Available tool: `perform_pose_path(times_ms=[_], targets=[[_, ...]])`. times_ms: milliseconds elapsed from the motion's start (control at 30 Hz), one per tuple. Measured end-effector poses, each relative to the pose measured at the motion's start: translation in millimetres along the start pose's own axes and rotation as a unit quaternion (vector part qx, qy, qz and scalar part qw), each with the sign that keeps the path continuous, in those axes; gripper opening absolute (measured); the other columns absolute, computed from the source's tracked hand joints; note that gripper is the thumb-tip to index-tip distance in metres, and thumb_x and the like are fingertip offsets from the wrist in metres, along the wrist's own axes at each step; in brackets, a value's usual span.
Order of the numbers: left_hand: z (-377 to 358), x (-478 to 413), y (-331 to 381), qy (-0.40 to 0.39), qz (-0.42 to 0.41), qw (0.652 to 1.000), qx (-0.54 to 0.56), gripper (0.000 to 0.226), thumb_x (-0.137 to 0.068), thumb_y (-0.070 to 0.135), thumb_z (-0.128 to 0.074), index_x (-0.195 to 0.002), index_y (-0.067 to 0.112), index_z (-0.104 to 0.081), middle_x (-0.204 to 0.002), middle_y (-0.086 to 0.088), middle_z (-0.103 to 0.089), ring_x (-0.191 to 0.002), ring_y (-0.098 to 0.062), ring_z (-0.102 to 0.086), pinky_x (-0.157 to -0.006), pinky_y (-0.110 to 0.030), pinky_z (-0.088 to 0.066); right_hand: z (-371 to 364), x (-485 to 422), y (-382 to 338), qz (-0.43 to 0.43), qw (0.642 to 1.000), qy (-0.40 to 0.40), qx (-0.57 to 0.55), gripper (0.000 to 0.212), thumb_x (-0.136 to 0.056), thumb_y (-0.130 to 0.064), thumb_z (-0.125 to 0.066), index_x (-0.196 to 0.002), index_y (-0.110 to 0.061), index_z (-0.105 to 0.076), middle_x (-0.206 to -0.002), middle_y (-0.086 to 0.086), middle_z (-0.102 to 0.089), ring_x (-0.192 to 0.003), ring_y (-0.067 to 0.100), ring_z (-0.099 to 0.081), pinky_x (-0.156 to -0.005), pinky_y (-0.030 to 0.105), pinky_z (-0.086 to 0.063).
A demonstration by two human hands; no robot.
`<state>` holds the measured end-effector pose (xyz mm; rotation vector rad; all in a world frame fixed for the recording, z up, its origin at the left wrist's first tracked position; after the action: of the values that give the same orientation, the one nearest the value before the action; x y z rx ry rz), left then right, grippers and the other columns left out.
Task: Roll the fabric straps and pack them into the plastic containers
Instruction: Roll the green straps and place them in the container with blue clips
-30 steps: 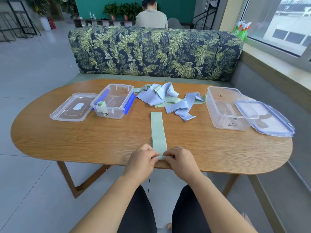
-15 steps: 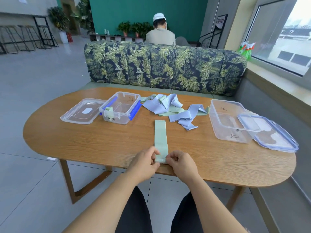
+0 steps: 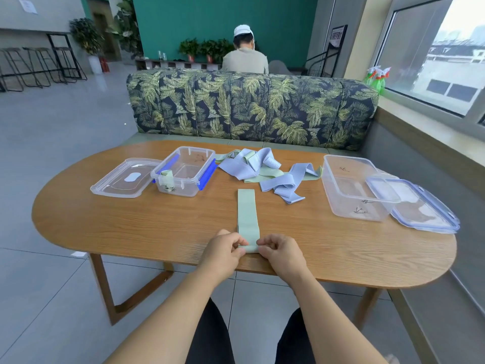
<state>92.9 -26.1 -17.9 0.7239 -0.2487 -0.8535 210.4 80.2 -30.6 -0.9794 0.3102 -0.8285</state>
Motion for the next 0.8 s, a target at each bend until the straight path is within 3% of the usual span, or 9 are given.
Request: perform_pose_path(times_ms=[167,367,533,700,800], targets=[[0,1,-1,0.000,0.002,1.000,0.009,0.015,-0.092,0.019,-0.062,-0.105,0.020,-0.069,-0.105,0.003,-0.054,-0.081,-0.007,-0.053,-0.076,-0.018,-0.040,0,-1,-2,-0.011,0.999,0.004,0.040,0.007,-0.089,-0.029,-0.061,-0.091,-0.031,-0.068,-0.065,-0.014,-0.055,-0.062,0.003,-0.049,-0.061,0.025,-0.038],[3,1,-5,0.013,0.008,0.998,0.064,0.017,-0.088,0.011,-0.063,-0.098,0.025,-0.060,-0.096,0.004,-0.056,-0.068,-0.003,-0.049,-0.060,-0.008,-0.036,0,-4,-2,-0.017,0.998,0.008,0.061,0.007,-0.090,-0.032,-0.060,-0.090,-0.033,-0.067,-0.070,-0.016,-0.058,-0.068,0.005,-0.052,-0.066,0.027,-0.041],[2,-5,-6,0.012,0.022,0.999,0.037,0.011,-0.090,0.015,-0.063,-0.097,0.022,-0.066,-0.100,0.004,-0.059,-0.073,-0.002,-0.050,-0.067,-0.015,-0.037,-1,-8,0,-0.029,0.997,0.004,0.068,0.010,-0.089,-0.037,-0.059,-0.089,-0.033,-0.068,-0.084,-0.013,-0.066,-0.085,0.012,-0.060,-0.073,0.029,-0.045],[3,-9,-6,0.003,0.040,0.999,0.031,0.011,-0.092,0.020,-0.061,-0.100,0.018,-0.069,-0.091,0.007,-0.064,-0.080,-0.009,-0.054,-0.073,-0.020,-0.040,-3,-9,4,-0.027,0.999,0.009,-0.019,0.005,-0.083,-0.034,-0.064,-0.085,-0.031,-0.068,-0.071,-0.011,-0.068,-0.069,0.009,-0.060,-0.079,0.038,-0.053],[3,-11,-6,-0.005,0.052,0.998,0.028,0.010,-0.093,0.022,-0.058,-0.094,0.021,-0.068,-0.084,0.013,-0.061,-0.082,-0.009,-0.055,-0.071,-0.020,-0.038,-3,-10,4,-0.026,1.000,0.010,-0.011,0.004,-0.084,-0.030,-0.065,-0.085,-0.034,-0.067,-0.068,-0.013,-0.067,-0.069,0.008,-0.059,-0.080,0.037,-0.053]])
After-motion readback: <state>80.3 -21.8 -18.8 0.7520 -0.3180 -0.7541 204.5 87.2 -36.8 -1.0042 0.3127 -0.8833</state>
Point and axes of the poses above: each hand's wrist, its own x-axis away from the middle knuckle, its own z-axis out of the back of the hand, y = z × x, the point moved 10 cm from there along -x, towards the middle knuckle
